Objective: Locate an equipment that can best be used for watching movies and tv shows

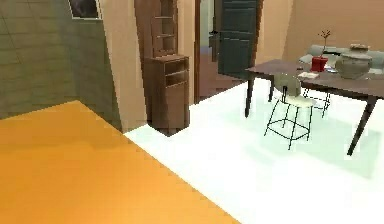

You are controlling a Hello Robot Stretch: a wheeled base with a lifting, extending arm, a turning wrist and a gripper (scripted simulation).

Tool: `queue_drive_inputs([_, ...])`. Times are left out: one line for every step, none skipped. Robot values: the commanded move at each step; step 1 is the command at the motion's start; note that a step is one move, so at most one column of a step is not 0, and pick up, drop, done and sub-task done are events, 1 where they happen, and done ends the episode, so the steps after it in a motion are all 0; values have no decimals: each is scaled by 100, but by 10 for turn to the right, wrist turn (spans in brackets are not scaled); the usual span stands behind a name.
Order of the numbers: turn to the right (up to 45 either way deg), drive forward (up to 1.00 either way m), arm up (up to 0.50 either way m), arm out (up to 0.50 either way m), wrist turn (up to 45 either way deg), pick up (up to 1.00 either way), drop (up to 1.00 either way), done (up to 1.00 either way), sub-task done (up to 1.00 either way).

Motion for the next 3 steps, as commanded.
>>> queue_drive_inputs([0, 100, 0, 0, 0, 0, 0, 0, 0])
queue_drive_inputs([30, 0, 0, 0, 0, 0, 0, 0, 0])
queue_drive_inputs([0, 100, 0, 0, 0, 0, 0, 0, 0])
